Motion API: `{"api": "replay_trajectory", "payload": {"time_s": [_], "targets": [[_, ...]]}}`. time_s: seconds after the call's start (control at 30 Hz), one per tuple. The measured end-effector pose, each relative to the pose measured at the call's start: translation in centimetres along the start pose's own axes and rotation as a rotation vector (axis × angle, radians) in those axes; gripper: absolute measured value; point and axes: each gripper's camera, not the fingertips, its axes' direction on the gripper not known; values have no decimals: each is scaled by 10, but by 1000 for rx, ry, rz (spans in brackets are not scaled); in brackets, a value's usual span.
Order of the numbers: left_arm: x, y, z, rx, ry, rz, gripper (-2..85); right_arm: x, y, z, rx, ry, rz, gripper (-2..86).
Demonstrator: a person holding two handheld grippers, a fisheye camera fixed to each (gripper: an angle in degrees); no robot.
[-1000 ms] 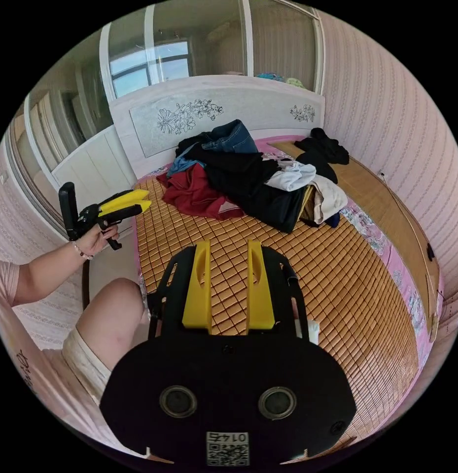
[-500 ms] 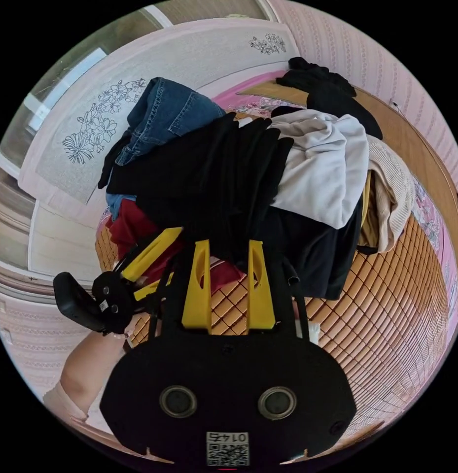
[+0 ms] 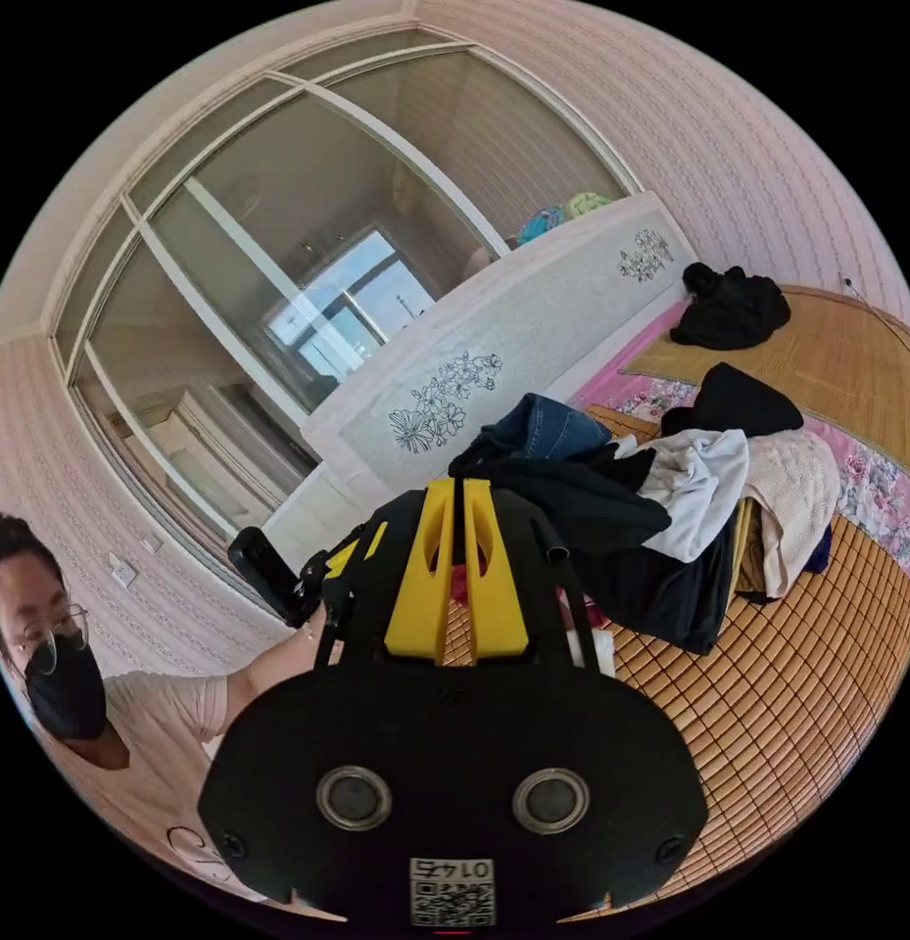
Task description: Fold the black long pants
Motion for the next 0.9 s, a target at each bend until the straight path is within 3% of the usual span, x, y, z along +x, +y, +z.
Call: {"api": "replay_trajectory", "payload": {"time_s": [0.1, 0.17, 0.27, 0.37, 0.6, 0.9], "targets": [[78, 23, -1, -50, 296, -62, 5, -37, 74, -82, 19, 97, -64, 6], [143, 66, 21, -199, 452, -136, 15, -43, 160, -124, -54, 278, 51, 6], [206, 125, 50, -467, 494, -180, 33, -17, 276, -144, -213, 424, 389, 6], [235, 145, 49, -615, 532, -148, 51, -6, 354, -147, -320, 507, 614, 5], [232, 105, 55, -650, 395, -62, 48, -13, 355, -156, -246, 625, 586, 63], [279, 52, 189, -805, 387, -108, 81, 17, 316, -158, -221, 708, 539, 89]]}}
